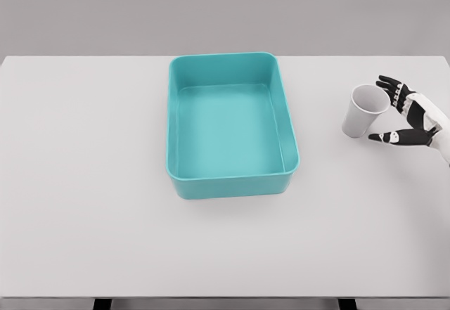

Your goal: Put the paper cup into the basket with your right arm

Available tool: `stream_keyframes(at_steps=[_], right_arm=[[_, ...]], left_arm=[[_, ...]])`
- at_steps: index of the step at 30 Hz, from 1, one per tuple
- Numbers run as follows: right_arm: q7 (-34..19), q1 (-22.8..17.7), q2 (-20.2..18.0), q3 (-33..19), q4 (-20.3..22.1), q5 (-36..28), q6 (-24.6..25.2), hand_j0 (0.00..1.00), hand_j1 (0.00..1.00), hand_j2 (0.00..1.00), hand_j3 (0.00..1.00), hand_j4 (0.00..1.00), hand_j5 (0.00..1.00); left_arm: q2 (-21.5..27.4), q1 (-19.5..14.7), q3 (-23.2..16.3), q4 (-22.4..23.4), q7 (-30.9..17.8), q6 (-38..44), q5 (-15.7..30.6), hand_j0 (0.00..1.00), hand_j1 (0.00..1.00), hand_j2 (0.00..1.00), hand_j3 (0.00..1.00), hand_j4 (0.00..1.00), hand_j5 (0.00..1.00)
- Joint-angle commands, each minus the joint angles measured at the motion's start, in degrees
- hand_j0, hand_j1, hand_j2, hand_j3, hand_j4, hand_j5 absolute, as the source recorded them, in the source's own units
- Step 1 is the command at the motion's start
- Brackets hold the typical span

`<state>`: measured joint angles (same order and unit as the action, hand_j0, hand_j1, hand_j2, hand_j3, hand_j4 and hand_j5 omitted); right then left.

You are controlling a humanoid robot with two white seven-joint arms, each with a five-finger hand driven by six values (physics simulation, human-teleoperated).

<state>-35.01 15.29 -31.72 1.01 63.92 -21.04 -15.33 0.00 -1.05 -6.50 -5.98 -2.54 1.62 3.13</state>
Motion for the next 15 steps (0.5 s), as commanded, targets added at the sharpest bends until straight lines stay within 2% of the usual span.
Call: stream_keyframes(at_steps=[1,5,12,15], right_arm=[[0.01,0.0,0.43,-0.39,-0.02,-0.85,0.03,1.0,1.0,1.0,1.0,1.0,1.0],[0.01,0.09,2.63,-3.02,-0.9,-1.11,-0.06,1.0,1.0,1.0,1.0,1.0,1.0],[0.01,0.09,5.09,-3.38,-1.07,-1.11,-0.67,1.0,1.0,1.0,1.0,1.0,1.0],[0.01,0.09,6.06,-3.38,-2.92,-1.11,-2.08,1.0,1.0,1.0,1.0,1.0,1.0]], left_arm=[[0.0,0.0,0.0,0.0,-0.01,0.05,0.03,1.0,1.0,1.0,1.0,1.0,1.0],[0.0,0.0,0.0,0.0,-0.01,-0.04,-0.05,1.0,1.0,1.0,1.0,1.0,1.0],[0.0,0.0,0.0,0.0,-0.01,-0.04,-0.05,1.0,1.0,1.0,1.0,1.0,1.0],[0.0,0.0,0.0,0.0,-0.01,-0.04,0.03,1.0,1.0,1.0,1.0,1.0,1.0]])
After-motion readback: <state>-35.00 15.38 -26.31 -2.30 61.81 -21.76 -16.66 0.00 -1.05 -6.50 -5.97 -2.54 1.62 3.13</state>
